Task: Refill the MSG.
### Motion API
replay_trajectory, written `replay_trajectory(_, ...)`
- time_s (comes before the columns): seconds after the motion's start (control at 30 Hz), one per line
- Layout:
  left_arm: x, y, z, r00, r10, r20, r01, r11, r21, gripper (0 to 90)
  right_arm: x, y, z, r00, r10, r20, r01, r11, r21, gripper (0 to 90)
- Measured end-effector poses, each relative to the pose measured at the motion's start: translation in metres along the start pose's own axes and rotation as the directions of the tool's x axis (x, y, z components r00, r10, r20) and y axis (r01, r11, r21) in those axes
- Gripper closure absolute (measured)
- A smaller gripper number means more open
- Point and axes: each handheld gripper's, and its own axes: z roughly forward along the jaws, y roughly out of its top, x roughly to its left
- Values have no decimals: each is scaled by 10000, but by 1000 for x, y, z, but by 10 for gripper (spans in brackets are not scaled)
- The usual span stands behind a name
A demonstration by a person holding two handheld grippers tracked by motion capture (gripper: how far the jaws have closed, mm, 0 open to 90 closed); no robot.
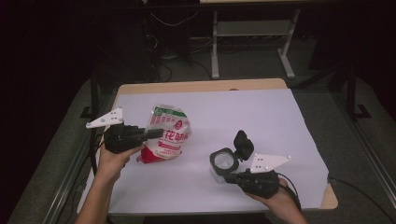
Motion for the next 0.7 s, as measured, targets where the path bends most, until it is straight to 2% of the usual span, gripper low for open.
replay_trajectory(0.2, -1, 3, -1, 9999, -74, 148, 75, 10000, -57, 900, 2, 14, 17, 9998, -91, 198, 94, 9998, -152, 899)
replay_trajectory(0.27, -2, 4, -1, 9999, 13, 167, -13, 10000, -10, 900, 2, 19, 21, 9993, -139, 337, 146, 9997, -208, 900)
replay_trajectory(0.37, -6, 13, -2, 9996, 144, 250, -146, 9999, 66, 900, 1, 26, 30, 9983, -110, 570, 130, 9993, -349, 900)
replay_trajectory(0.4, -7, 15, -3, 9993, 188, 316, -189, 9998, 28, 900, 1, 28, 33, 9979, -48, 649, 70, 9994, -339, 899)
replay_trajectory(0.53, -9, 21, -3, 9984, 201, 523, -199, 9998, -40, 900, 1, 37, 47, 9956, -307, 881, 323, 9993, -165, 899)
replay_trajectory(0.7, -16, 33, -3, 9965, 381, 745, -387, 9992, 62, 900, 1, 45, 60, 9914, -251, 1288, 276, 9995, -177, 900)
